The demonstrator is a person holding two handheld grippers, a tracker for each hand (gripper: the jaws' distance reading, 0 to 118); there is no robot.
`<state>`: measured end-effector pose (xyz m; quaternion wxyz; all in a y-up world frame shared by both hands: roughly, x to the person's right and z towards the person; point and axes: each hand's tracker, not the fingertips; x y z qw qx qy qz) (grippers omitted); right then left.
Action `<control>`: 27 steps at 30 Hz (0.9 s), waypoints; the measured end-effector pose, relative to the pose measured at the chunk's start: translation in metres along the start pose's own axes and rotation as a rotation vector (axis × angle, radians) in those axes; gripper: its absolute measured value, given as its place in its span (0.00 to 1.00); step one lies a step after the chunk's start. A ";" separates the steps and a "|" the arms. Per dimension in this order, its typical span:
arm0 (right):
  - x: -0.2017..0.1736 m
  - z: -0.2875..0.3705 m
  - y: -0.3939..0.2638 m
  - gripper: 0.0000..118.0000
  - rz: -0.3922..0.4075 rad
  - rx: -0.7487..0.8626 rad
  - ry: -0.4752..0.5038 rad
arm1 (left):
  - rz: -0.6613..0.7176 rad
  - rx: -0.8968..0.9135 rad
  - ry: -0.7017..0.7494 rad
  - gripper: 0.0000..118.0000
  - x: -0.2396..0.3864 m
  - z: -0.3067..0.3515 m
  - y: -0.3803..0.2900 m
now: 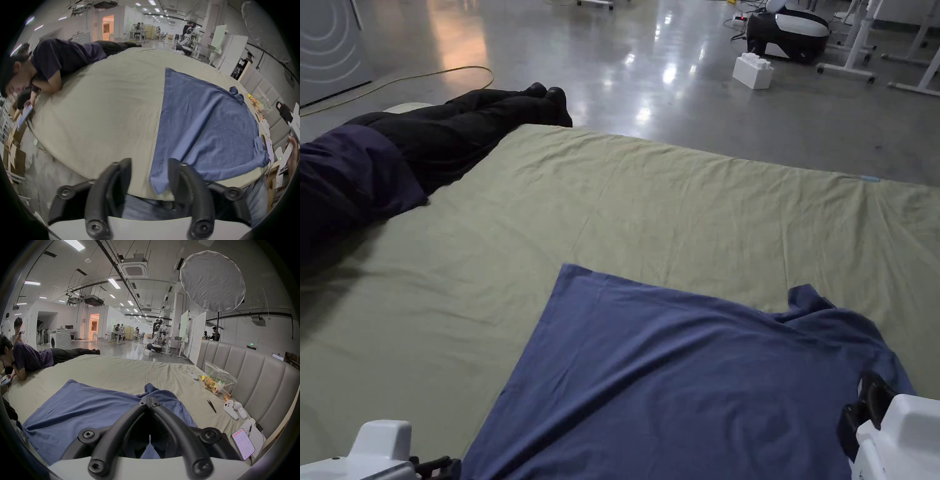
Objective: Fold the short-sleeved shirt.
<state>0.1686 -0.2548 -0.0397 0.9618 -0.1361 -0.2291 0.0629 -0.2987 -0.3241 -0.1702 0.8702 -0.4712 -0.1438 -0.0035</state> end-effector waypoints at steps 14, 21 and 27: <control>0.002 0.001 -0.014 0.01 0.004 -0.051 0.006 | -0.080 -0.119 0.073 0.37 0.021 -0.053 0.002; 0.009 0.006 -0.021 0.01 -0.009 -0.073 0.009 | -0.135 -0.140 0.039 0.06 0.034 -0.055 0.003; 0.040 0.026 -0.016 0.01 0.001 -0.099 -0.013 | -0.121 -0.102 0.020 0.05 0.031 -0.039 0.006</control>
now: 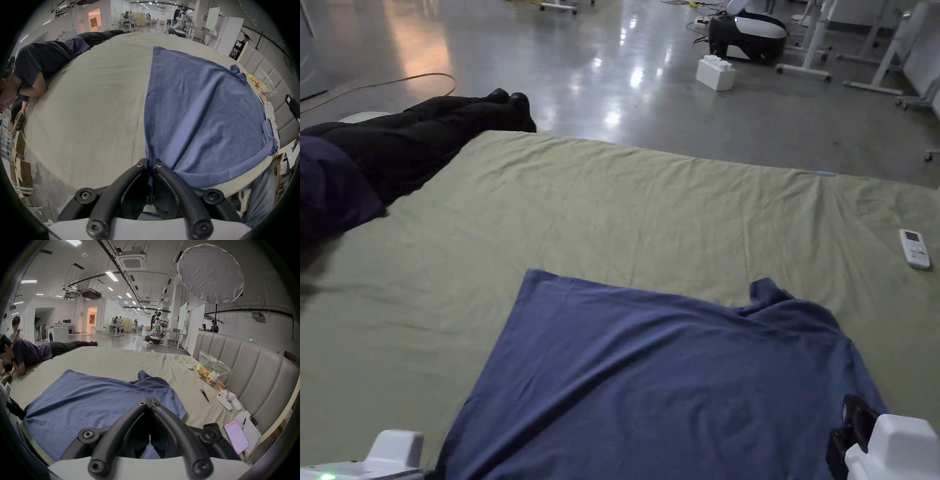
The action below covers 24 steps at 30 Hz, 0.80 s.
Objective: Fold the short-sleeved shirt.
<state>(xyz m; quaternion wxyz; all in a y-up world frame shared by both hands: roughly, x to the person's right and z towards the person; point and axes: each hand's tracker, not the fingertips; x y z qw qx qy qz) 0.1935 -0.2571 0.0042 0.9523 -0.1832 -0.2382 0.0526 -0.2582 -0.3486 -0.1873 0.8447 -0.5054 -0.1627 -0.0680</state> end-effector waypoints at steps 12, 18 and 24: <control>0.058 0.031 -0.070 0.57 -0.032 -0.522 -0.024 | 0.018 0.050 0.004 0.05 -0.001 0.020 -0.001; 0.054 0.022 -0.113 0.57 -0.052 -0.658 -0.057 | 0.013 0.036 0.010 0.05 0.007 0.020 -0.003; 0.041 0.008 -0.130 0.37 -0.056 -0.697 0.017 | 0.022 0.030 0.006 0.05 0.006 0.020 -0.004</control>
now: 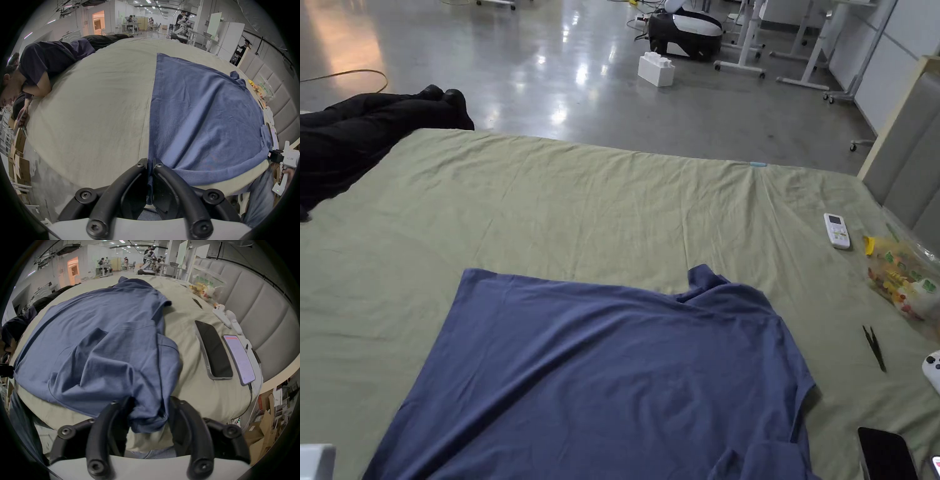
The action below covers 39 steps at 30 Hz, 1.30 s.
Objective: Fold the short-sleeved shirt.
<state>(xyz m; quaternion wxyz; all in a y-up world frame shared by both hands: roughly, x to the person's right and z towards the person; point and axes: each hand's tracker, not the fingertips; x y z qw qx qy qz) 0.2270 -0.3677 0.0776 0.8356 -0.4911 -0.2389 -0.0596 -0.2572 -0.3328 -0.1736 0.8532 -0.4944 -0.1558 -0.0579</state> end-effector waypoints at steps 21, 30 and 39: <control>0.007 0.037 0.024 0.09 0.144 -0.007 -0.090 | 0.013 0.043 -0.033 0.05 -0.008 0.000 -0.001; 0.023 0.045 0.053 0.09 0.060 0.058 -0.032 | 0.027 0.132 -0.038 0.05 -0.003 0.003 0.029; 0.027 0.036 0.125 0.09 0.028 0.164 -0.014 | -0.029 0.237 -0.040 0.05 0.014 -0.016 0.107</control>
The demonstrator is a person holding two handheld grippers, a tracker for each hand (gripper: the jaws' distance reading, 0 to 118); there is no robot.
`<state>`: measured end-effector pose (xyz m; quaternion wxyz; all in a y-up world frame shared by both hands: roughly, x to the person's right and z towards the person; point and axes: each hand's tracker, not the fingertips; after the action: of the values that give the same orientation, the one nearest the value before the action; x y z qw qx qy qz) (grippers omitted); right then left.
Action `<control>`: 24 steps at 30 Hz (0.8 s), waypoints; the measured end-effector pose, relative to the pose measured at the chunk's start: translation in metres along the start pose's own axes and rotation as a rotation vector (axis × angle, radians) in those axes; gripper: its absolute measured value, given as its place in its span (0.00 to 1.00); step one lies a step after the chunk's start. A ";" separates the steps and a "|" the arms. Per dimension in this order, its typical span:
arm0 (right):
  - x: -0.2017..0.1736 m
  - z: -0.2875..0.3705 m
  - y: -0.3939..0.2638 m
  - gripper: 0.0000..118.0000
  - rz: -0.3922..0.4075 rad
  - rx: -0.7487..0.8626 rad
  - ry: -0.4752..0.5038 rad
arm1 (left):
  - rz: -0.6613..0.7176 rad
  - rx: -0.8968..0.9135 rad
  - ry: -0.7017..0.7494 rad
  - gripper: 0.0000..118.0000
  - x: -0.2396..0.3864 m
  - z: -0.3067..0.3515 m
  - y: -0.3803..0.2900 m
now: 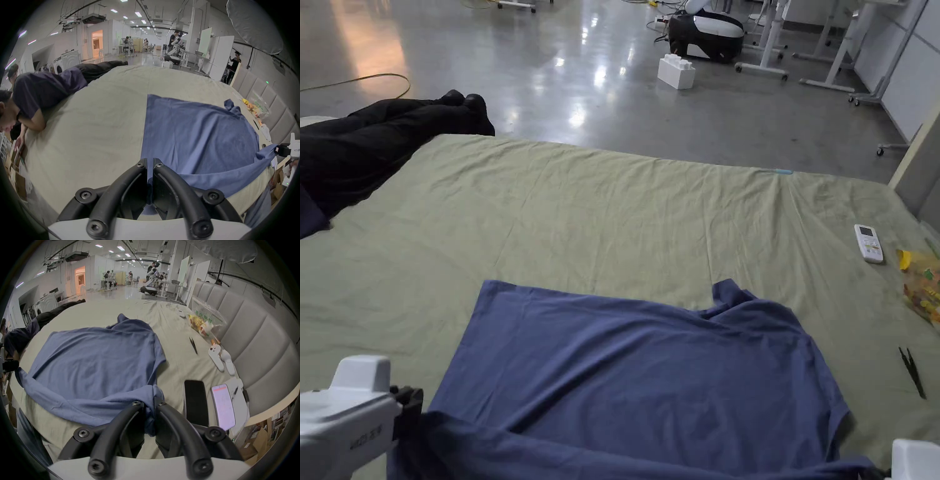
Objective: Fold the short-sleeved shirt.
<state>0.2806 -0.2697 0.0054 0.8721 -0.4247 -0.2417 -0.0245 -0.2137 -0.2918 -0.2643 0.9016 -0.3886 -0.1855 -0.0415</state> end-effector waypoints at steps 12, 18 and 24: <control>0.009 -0.089 0.060 0.09 -0.071 -0.016 -0.034 | -0.025 -0.013 0.032 0.05 0.011 -0.086 0.060; 0.005 -0.120 0.066 0.09 -0.039 -0.056 -0.034 | -0.013 -0.020 0.055 0.05 0.015 -0.108 0.066; 0.001 -0.122 0.064 0.36 -0.034 -0.011 -0.022 | 0.006 -0.042 0.058 0.06 0.014 -0.118 0.059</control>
<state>0.3463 -0.3209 -0.1044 0.8665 -0.4257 -0.2583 -0.0361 -0.1519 -0.3340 -0.3740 0.8983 -0.4068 -0.1570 -0.0540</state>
